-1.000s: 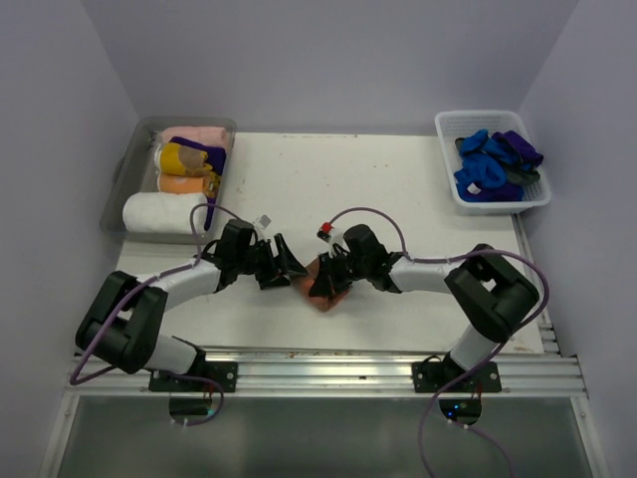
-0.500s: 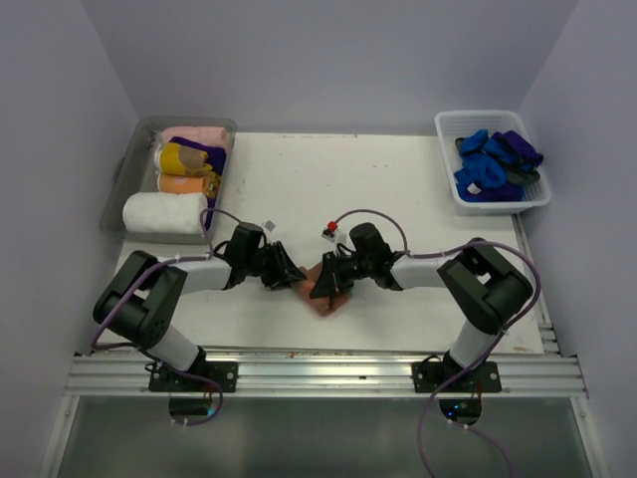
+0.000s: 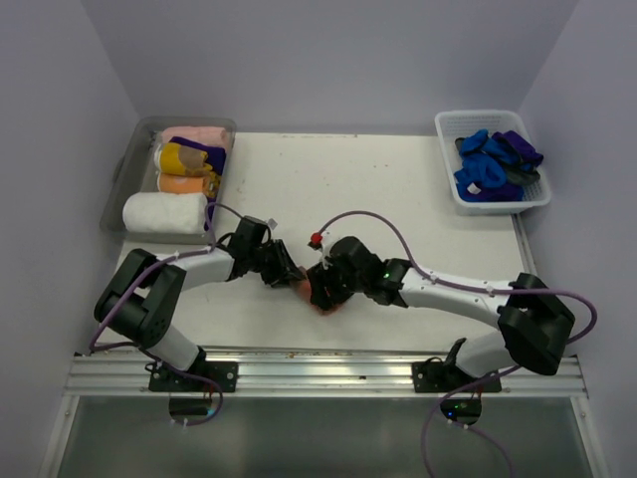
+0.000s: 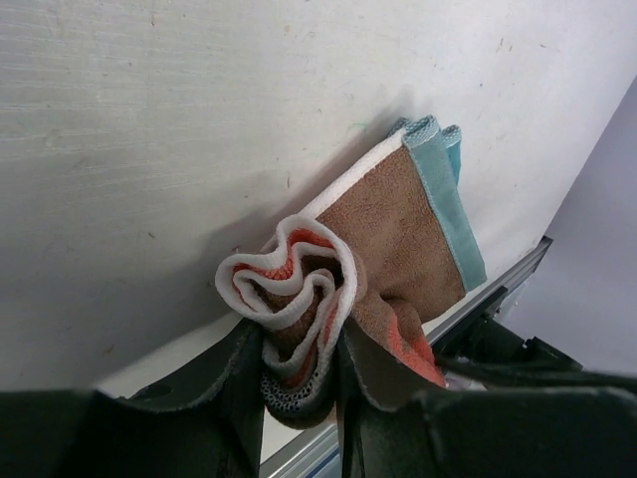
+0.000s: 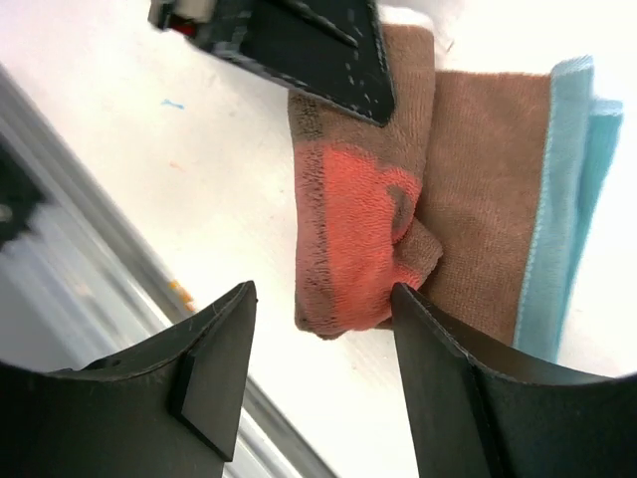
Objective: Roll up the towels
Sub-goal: Roll the towel
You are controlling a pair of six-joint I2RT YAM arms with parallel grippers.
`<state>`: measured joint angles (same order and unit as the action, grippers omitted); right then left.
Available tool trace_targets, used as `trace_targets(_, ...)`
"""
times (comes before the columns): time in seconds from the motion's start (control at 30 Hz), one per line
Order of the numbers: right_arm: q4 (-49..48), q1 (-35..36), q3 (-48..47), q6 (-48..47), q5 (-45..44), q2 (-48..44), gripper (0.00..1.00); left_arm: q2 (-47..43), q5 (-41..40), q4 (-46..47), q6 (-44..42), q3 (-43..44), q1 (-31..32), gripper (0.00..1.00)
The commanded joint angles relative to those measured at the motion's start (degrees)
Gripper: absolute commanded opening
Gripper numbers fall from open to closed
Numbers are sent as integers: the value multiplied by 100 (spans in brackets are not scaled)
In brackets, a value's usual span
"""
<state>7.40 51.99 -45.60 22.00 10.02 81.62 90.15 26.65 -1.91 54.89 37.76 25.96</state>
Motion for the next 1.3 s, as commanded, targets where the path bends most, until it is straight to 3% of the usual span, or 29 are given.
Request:
trace_targets(0.0,921,759,-554,-730,-2446,-130,61,29,-187,-485,-233,188,24,30)
trace_targets(0.2,1158,1744,-1327,-1496,-4093,573,62,29,-222,-687,-260,276,32,30)
trace_targets(0.5,1238,2465,-1838,-1901,-4895,1900,61,-41,-248,-828,-234,399,32,31)
trace_targets(0.63,1316,2483,-1926,-1761,-5203,2348,48,-59,-231,-864,-225,452,32,33)
trace_targets(0.73,1256,2492,-1891,-1612,-5291,2429,24,-120,-222,-916,-234,496,32,40)
trace_targets(0.87,957,2335,-1514,-1313,-4880,2008,10,-357,-283,-1065,-321,609,24,61)
trace_targets(0.97,553,2019,-1076,-1102,-3993,1489,9,-594,-336,-1118,-313,549,24,71)
trace_targets(1.17,-423,1271,-178,-707,-2129,698,9,-902,-319,-899,-216,347,15,83)
trace_targets(1.27,-896,806,156,-347,-1032,504,9,-876,-196,-741,-198,259,24,84)
